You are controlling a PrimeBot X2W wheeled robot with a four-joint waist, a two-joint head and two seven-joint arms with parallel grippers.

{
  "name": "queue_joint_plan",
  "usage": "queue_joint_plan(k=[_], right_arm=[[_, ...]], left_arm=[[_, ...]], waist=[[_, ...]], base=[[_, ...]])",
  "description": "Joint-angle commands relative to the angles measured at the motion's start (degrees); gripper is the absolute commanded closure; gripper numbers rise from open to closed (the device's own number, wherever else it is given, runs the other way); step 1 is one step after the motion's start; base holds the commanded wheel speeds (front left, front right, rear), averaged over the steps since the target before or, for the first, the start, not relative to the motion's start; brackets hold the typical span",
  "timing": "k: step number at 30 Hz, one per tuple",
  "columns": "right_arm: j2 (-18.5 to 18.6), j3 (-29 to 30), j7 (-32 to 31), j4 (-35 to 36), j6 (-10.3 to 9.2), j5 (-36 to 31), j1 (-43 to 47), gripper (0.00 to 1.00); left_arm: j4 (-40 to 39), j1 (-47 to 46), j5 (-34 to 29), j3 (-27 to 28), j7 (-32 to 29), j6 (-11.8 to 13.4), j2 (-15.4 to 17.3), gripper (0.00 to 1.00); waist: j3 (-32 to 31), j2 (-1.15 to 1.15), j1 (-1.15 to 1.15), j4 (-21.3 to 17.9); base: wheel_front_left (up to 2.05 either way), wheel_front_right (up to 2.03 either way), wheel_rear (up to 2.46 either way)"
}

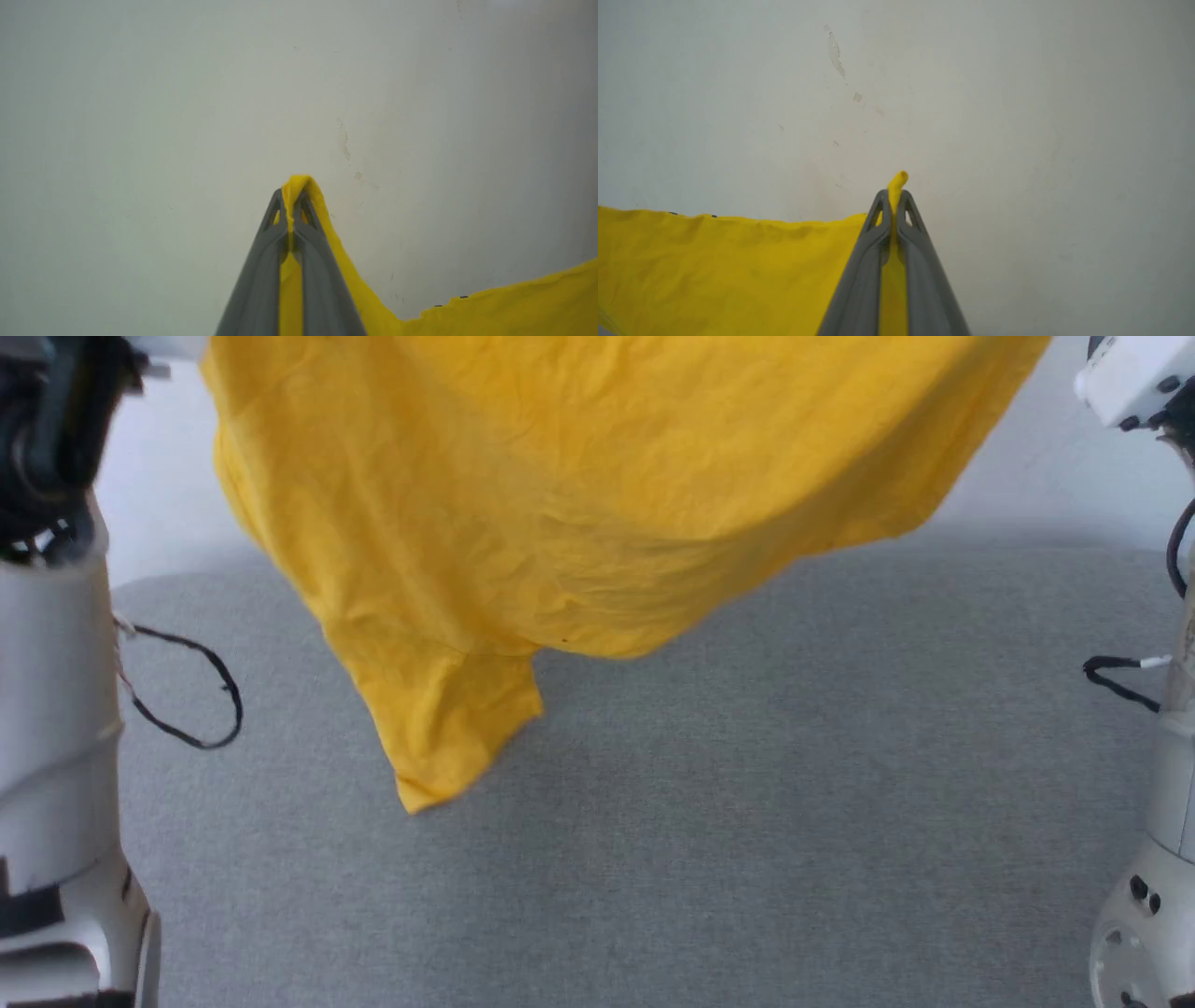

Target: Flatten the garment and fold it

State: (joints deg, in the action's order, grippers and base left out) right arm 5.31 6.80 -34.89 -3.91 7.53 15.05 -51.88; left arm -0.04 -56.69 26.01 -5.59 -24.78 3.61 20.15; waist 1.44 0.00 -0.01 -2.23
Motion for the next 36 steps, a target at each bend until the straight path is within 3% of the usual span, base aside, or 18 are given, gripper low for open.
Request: queue_joint_plan(k=[1, 7, 12, 22, 27, 36], right_arm=[[0.1, -0.2, -1.1, 0.4, -0.04, 0.4, -1.4, 1.0], [-0.4, 0.3, -3.1, -0.3, -0.04, 0.2, -4.2, 1.0], [-1.5, 1.7, -4.0, -3.8, -0.04, -1.9, -8.8, 1.0], [-2.4, 4.7, 2.6, -12.5, -0.04, -8.4, -24.0, 1.0], [-2.4, 5.2, 7.2, -16.9, -0.04, -9.7, -31.0, 1.0], [-2.4, 4.4, 11.1, -19.4, -0.04, -12.1, -35.2, 1.0]], left_arm=[[0.8, -2.3, 0.8, 0.0, -1.1, 0.2, 0.3, 1.0], [3.3, -6.1, 0.9, 0.0, -3.1, 0.8, 0.8, 1.0], [6.6, -10.9, -0.8, -0.8, -2.2, 1.5, 0.7, 1.0], [15.5, -29.3, -5.5, -4.3, 7.2, -1.1, -0.7, 1.0], [19.3, -38.4, -5.9, -3.3, 12.0, -0.8, -1.5, 1.0], [24.0, -45.7, -5.2, -2.8, 18.9, -4.2, -0.5, 1.0]], waist=[[-1.5, 0.0, 0.01, -1.4], [0.0, 0.0, 0.01, -2.3], [5.4, 0.0, 0.01, -3.4], [21.6, 0.0, 0.01, -5.1], [27.2, 0.0, 0.01, -6.1], [35.0, 0.0, 0.01, -5.6]], base=[[0.0, 0.0, 0.0], [0.0, 0.0, 0.0], [0.0, 0.0, 0.0], [0.0, 0.0, 0.0], [0.0, 0.0, 0.0], [0.0, 0.0, 0.0]])
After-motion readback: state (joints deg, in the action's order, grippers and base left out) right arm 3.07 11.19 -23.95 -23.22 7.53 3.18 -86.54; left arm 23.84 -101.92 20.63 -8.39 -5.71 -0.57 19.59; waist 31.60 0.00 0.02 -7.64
